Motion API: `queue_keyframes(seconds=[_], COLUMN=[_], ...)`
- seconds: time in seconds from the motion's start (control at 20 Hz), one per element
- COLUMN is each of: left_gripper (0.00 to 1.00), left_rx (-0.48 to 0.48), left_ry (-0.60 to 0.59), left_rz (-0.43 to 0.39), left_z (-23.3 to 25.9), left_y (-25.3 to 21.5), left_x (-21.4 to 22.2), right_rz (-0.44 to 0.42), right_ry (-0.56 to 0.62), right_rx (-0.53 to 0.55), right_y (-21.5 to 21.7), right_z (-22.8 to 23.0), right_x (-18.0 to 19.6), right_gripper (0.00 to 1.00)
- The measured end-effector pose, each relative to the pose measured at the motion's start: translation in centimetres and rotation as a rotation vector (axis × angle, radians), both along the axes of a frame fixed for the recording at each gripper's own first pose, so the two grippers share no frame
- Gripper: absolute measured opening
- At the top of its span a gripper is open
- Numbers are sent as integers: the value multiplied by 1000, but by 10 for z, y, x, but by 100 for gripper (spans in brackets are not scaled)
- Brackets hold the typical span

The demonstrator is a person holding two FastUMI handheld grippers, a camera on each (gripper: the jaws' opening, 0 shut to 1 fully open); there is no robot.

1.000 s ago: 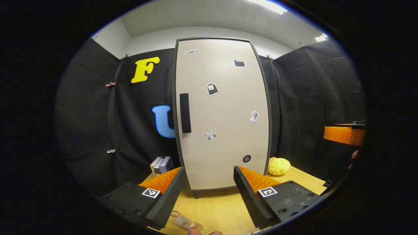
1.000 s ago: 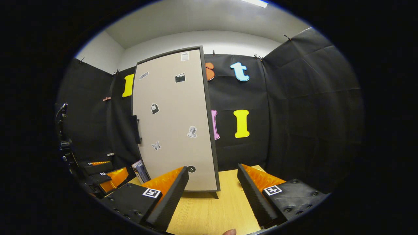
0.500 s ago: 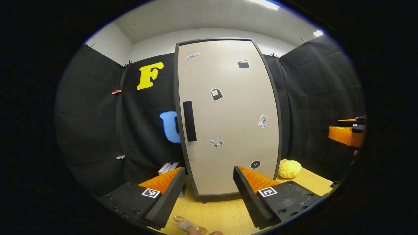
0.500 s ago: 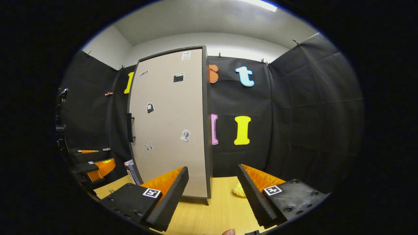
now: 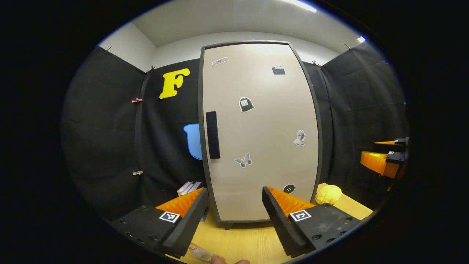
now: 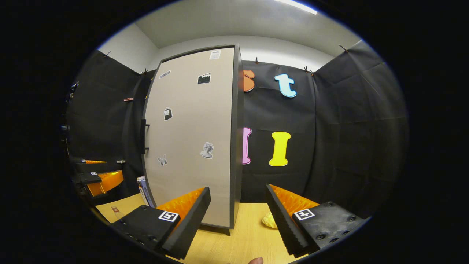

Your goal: Open the cabinet door with the right hand, grasp the bottle in the cabinet with the left hand and place it on the coaster, then close the cabinet door with the right hand.

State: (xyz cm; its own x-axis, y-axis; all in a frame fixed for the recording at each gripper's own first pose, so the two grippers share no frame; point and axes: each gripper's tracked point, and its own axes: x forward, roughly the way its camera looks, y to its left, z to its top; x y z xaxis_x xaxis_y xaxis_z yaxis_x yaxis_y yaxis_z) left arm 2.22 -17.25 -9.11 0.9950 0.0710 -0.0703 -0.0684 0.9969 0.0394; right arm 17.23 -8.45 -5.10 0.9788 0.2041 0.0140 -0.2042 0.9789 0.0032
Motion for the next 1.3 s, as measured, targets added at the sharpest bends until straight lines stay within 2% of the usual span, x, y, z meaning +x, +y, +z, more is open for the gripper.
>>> queue_keyframes(seconds=[0.3,0.65,0.95,1.3], left_gripper=[93,94,94,93], left_rx=[-25,-31,-15,-10], left_ry=[-23,-34,-19,-21], left_rz=[-18,1,44,55], left_z=[-9,-12,-16,-14], left_y=[-7,-4,6,-2], left_x=[7,-8,-26,-43], right_rz=[-21,-1,45,94], right_ry=[-58,-24,-44,-55], right_rx=[-56,-25,-33,-27], right_y=[1,8,23,35], right_z=[1,-13,-12,-7], right_x=[2,-13,-23,-42], right_gripper=[98,98,98,98])
